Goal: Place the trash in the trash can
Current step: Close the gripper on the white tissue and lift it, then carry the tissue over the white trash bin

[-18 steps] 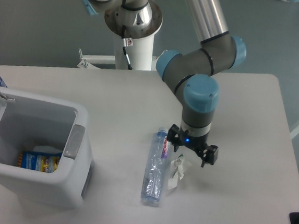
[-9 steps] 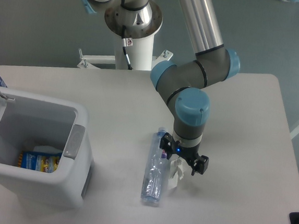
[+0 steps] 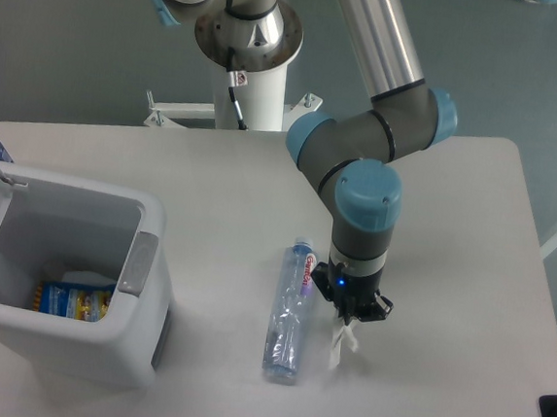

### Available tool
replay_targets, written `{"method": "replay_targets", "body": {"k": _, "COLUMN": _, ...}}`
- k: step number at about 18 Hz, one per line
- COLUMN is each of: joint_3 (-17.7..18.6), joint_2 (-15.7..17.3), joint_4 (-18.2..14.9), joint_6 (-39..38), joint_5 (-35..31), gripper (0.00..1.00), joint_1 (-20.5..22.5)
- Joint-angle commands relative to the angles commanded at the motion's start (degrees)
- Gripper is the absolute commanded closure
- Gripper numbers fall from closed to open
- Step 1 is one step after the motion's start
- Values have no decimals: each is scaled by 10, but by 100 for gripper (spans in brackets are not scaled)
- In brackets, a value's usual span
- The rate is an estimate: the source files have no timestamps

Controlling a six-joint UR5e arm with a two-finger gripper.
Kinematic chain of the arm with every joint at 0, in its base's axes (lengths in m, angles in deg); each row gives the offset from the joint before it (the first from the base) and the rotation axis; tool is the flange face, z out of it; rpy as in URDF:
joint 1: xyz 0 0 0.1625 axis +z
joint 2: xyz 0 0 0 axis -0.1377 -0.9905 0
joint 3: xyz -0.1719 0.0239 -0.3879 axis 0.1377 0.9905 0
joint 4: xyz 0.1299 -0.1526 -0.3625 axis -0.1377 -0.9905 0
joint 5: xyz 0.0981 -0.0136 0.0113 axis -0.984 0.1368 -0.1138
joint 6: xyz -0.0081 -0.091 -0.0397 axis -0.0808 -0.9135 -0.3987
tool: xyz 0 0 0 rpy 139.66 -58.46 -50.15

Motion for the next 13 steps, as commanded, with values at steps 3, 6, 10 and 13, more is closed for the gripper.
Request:
{"method": "replay_targets", "body": {"k": 3, "joint_3": -17, "joint_2": 4, "joint_4": -1, "joint_6": -32, "joint_5": 54, "gripper": 100, "joint_1": -2}}
{"method": "replay_targets", "body": {"k": 6, "joint_3": -17, "joint_2": 46, "joint_4": 0, "joint_6": -54, "joint_5": 106, "gripper": 100, "joint_1": -10}}
{"method": "replay_targets", "body": {"k": 10, "joint_3": -33, "joint_2": 108, "joint_4": 0, "joint_6": -130, "joint_5": 204, "gripper": 100, "joint_1": -34}}
{"method": "replay_targets", "body": {"k": 13, "joint_3": -32, "joint_2": 156, "joint_4": 0, "joint_6": -178, "joint_5": 276, "gripper": 100, "joint_1": -43}}
